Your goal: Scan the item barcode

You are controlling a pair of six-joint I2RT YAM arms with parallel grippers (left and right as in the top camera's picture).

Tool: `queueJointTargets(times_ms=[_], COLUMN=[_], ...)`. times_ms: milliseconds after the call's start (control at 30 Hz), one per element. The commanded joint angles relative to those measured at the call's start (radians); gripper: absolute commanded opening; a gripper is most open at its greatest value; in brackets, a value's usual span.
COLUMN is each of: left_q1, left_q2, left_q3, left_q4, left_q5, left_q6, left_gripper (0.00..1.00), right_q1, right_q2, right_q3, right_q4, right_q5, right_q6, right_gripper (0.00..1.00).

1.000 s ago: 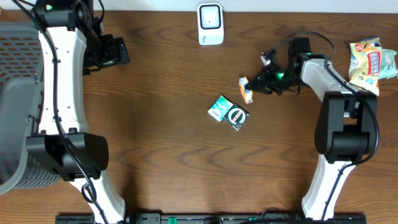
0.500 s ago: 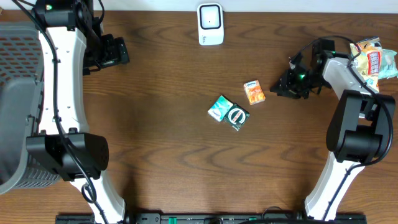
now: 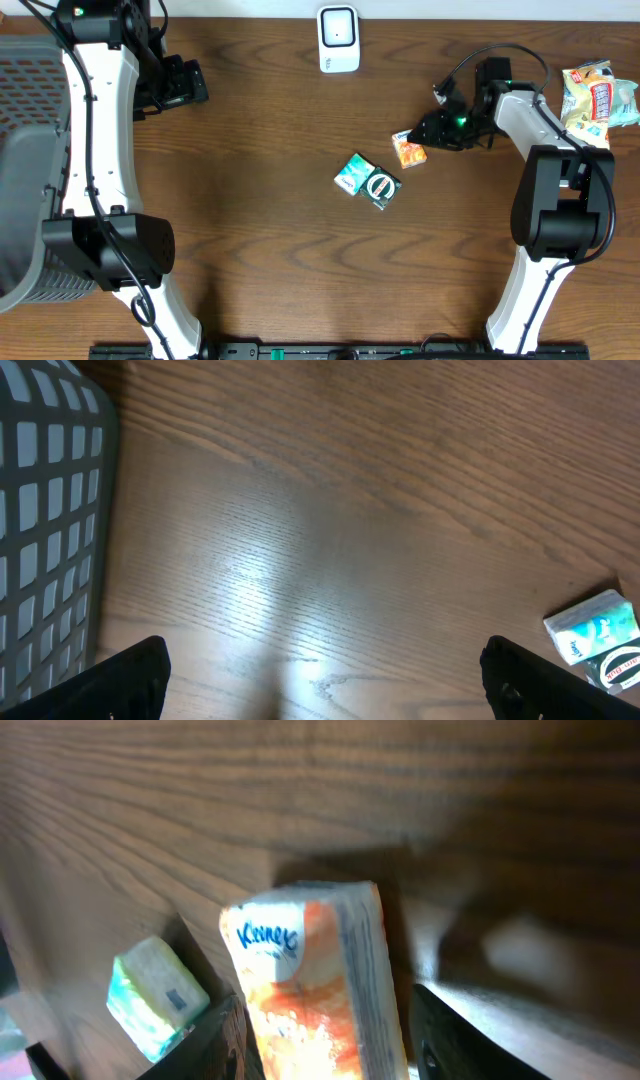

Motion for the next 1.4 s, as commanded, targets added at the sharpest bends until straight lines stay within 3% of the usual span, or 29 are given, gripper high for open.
queueJointTargets(times_ms=[0,133,333,433,600,667,733,767,833,1000,1133,1367], left_q1=[0.004,0.004,0.004,0.005,0.004,0.004,0.004,0.004,0.004,0.004,0.004,0.004], left_q2=[0.006,0.006,0.006,0.006,0.006,0.006,0.006,0.006,0.006,0.006,0.006,0.006], left_q3=[0.004,0.004,0.004,0.004,0.003,0.004,0.003,0.004,0.004,0.004,0.003,0.003], left_q4=[-0.003,-0.003,-0.003,-0.003,-0.003,-0.003,-0.003,-0.003,-0.003,-0.003,-0.003,-0.003], left_q5=[-0.009,-0.009,-0.009,-0.009,-0.009,-0.009,-0.009,-0.009,-0.009,-0.009,-0.009,-0.009], left_q6=[0.006,0.006,0.006,0.006,0.006,0.006,0.006,0.006,0.006,0.006,0.006,0.006], left_gripper=[0.98,0.98,0.98,0.98,0.98,0.98,0.98,0.98,0.98,0.98,0.98,0.98], right_q1=[0.01,0.012,0.013,0.021,0.048,0.06,0.074,0.079,0.08,0.023,-0.032,-0.028], right_q2=[-0.003,0.0,0.0,0.0,0.0,0.0,0.0,0.0,-0.001,-0.003,-0.002,-0.005], right_q3=[-0.034,-0.052,-0.054,-0.06,-0.079,-0.084,-0.084,-0.084,-0.081,-0.053,-0.05,-0.048], right_q4=[0.005,0.021,0.016,0.018,0.031,0.036,0.037,0.037,0.039,0.047,0.15,0.276], right_q5=[-0.003,-0.003,-0.002,0.013,0.065,0.082,0.085,0.084,0.059,-0.344,-0.858,-0.933], right_q6=[-0.019,-0.018,0.012,0.012,0.012,0.016,0.016,0.027,0.07,0.069,0.052,0.158], right_gripper=[0.45,0.27,0.23,0.4,0.45,0.35,0.09,0.02,0.01,0.01,0.01,0.01])
